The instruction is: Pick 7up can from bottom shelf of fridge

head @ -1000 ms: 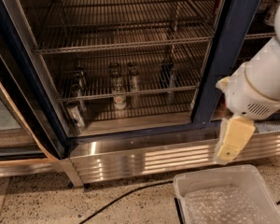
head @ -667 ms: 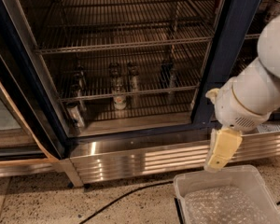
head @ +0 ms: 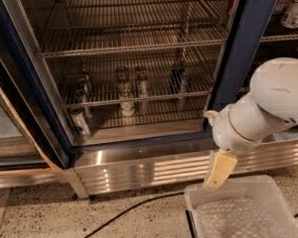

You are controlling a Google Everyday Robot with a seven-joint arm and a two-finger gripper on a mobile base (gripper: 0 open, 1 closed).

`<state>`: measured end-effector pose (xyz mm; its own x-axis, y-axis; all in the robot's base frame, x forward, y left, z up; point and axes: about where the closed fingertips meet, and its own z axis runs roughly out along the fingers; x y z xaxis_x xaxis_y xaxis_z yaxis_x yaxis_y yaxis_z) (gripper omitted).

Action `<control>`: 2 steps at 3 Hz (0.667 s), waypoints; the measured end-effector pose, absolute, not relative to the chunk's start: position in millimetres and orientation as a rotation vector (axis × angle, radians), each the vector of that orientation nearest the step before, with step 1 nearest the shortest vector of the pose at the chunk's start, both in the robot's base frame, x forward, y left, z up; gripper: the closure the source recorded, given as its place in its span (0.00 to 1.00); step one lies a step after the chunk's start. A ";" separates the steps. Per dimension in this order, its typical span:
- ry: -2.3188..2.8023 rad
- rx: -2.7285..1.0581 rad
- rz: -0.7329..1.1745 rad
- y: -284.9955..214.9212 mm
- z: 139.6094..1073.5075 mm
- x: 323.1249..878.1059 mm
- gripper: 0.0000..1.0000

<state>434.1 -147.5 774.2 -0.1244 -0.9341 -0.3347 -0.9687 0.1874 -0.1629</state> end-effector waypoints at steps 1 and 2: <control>2.125 -1.732 0.192 -131.9 750.9 449.7 0.00; 2.118 -1.669 0.224 -105.9 706.0 481.3 0.00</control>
Offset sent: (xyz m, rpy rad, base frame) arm 0.1010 0.0725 -0.1226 0.1783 -0.0566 -0.1161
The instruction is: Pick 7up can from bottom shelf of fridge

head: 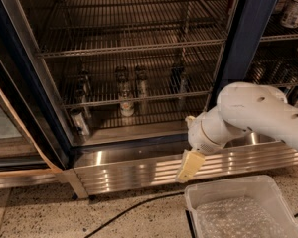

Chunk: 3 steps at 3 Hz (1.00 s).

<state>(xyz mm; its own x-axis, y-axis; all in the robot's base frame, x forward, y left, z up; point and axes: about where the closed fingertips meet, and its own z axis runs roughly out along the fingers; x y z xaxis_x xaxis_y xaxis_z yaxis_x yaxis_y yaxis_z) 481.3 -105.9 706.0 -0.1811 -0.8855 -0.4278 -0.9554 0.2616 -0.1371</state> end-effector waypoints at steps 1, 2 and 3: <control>2.048 -1.604 0.224 -85.2 673.5 521.4 0.00; 1.954 -1.582 0.212 -69.0 644.9 559.1 0.00; 1.918 -1.568 0.260 -67.1 609.7 579.4 0.00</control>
Offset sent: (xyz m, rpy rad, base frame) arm 0.1238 0.0544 -0.0952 0.1698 -0.2437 0.0365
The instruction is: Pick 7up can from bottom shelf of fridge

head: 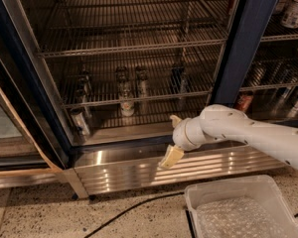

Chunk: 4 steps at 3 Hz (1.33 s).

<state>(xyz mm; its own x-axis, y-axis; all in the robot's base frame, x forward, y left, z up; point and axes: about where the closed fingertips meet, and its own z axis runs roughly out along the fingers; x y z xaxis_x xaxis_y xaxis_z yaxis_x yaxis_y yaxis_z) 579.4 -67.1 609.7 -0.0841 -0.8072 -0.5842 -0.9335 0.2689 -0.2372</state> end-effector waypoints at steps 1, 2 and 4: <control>1.918 -1.568 0.261 -66.6 609.3 579.5 0.00; 1.896 -1.509 0.328 -45.3 589.5 591.1 0.00; 1.713 -1.290 0.422 -7.8 560.5 642.0 0.00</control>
Offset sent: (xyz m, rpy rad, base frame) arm 0.0321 0.0536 -0.0508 0.1997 0.0075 -0.0317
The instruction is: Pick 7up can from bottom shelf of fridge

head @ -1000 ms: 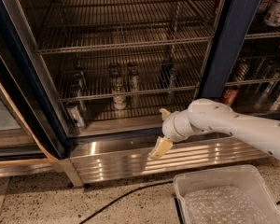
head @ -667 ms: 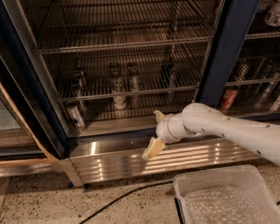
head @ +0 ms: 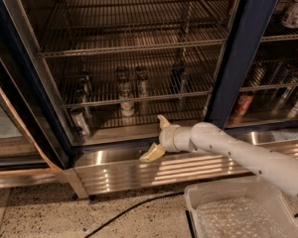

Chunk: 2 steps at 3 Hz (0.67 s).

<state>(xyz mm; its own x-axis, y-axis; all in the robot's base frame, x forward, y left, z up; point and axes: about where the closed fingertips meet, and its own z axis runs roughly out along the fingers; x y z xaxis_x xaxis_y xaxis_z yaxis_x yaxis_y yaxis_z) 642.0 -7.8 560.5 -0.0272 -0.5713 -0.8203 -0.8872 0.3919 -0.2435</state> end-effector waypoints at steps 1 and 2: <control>1.628 -1.209 0.412 -1.9 558.1 668.2 0.00; 1.558 -1.147 0.425 -0.5 568.5 691.6 0.00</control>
Offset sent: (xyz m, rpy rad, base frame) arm 0.0789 0.0017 0.0233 0.2421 -0.2065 -0.0586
